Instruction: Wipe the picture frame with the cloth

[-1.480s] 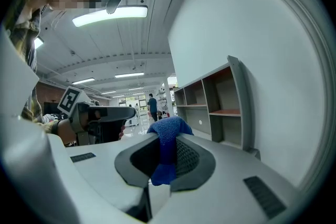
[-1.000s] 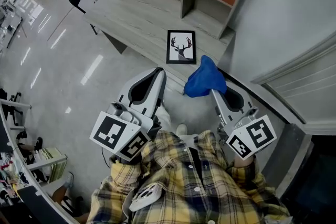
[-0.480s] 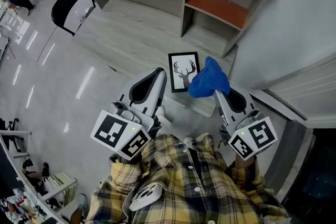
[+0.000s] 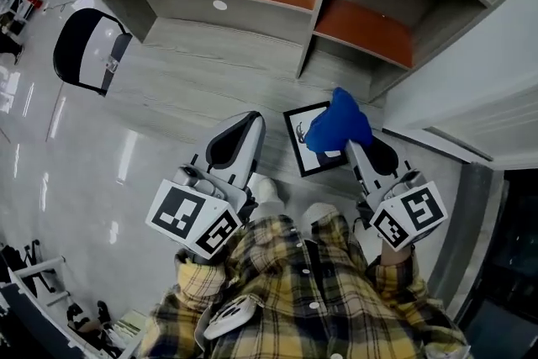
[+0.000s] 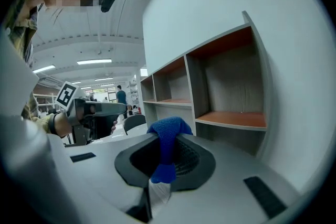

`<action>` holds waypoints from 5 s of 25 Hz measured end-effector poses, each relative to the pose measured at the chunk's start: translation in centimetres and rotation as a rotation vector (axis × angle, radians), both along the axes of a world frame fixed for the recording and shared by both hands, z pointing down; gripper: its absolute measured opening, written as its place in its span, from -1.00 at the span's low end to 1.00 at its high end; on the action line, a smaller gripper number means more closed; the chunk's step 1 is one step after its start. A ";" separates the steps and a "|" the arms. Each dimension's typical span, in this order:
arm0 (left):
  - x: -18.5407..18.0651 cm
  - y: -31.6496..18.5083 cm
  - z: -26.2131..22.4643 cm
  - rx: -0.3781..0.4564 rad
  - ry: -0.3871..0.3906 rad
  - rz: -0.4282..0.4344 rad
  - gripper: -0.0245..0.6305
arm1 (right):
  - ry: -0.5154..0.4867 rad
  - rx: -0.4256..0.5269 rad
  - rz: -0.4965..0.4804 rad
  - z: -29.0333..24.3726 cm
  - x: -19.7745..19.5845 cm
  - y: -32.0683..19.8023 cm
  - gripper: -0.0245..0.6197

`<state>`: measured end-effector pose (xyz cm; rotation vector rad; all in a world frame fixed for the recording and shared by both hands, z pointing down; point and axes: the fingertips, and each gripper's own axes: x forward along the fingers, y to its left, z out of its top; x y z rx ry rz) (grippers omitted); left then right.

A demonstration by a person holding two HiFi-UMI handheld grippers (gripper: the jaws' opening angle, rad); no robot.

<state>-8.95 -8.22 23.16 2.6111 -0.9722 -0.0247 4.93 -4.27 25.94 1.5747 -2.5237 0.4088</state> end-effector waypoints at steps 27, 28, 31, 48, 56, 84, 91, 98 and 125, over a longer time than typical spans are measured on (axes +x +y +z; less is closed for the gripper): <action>5.8 -3.6 18.4 -0.399 -0.167 0.028 -0.91 | -0.012 -0.227 -0.066 10.6 2.0 -5.4 -0.80; 6.0 -3.4 19.7 -0.424 -0.176 0.029 -0.91 | -0.014 -0.237 -0.068 11.2 2.0 -5.5 -0.80; 6.4 -2.4 23.5 -0.510 -0.194 0.034 -0.91 | -0.029 -0.267 -0.073 13.1 2.2 -5.5 -0.80; 8.0 2.2 35.5 -0.820 -0.269 0.099 -0.66 | -0.121 -0.316 -0.056 17.1 2.9 -5.9 -0.80; 8.8 2.9 37.1 -0.888 -0.255 0.125 -0.66 | -0.130 -0.312 -0.035 17.1 3.4 -5.8 -0.80; 8.9 2.8 37.0 -0.933 -0.186 0.151 -0.70 | 0.290 -0.523 -0.347 29.0 -5.4 -8.7 -0.80; 8.7 2.9 37.0 -0.936 -0.182 0.150 -0.70 | 0.394 -0.533 -0.312 32.6 -4.0 -8.6 -0.80; 8.8 2.8 37.0 -0.943 -0.172 0.146 -0.70 | 0.513 -0.525 -0.281 32.9 -2.0 -8.6 -0.80; 8.9 2.8 37.1 -0.956 -0.158 0.154 -0.71 | 0.603 -0.645 0.007 33.7 11.5 -7.5 -0.80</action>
